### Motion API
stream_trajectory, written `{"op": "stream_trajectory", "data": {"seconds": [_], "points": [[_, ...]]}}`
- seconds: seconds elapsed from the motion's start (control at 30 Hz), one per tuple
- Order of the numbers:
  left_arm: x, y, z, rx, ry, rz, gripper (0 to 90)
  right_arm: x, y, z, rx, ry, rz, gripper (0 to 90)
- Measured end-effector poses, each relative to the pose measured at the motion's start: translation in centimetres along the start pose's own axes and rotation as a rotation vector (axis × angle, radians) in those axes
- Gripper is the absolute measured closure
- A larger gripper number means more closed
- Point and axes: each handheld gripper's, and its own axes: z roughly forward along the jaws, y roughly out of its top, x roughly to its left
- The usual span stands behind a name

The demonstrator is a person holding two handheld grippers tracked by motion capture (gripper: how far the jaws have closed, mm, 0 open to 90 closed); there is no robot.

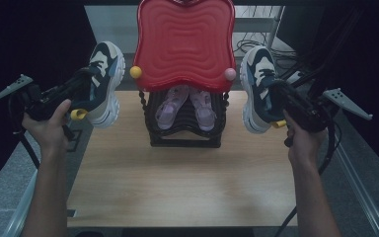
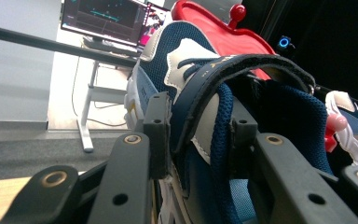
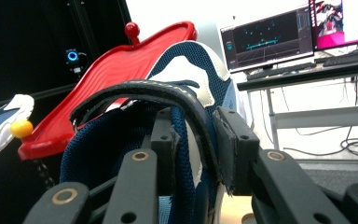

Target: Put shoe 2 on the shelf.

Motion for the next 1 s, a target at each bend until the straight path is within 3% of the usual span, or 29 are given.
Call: {"op": "stream_trajectory", "data": {"seconds": [0.3, 0.57, 0.8, 1.0], "points": [[-0.3, 1.2, 0.9, -0.001, -0.012, -0.004, 68.0, 0.5, 1.9, 1.0, -0.006, -0.004, -0.004, 69.9], [-0.7, 2.6, 0.9, -0.009, -0.015, -0.002, 68.0, 1.7, 3.9, 1.4, -0.027, 0.025, -0.004, 70.0], [-1.8, 4.3, 1.0, -0.006, -0.012, 0.039, 67.9, 2.6, 5.8, 2.1, -0.052, 0.044, 0.002, 69.9], [-2.4, 5.3, 2.0, -0.003, -0.01, 0.054, 67.9, 3.5, 6.8, 3.0, -0.053, 0.064, 0.013, 69.9]]}}
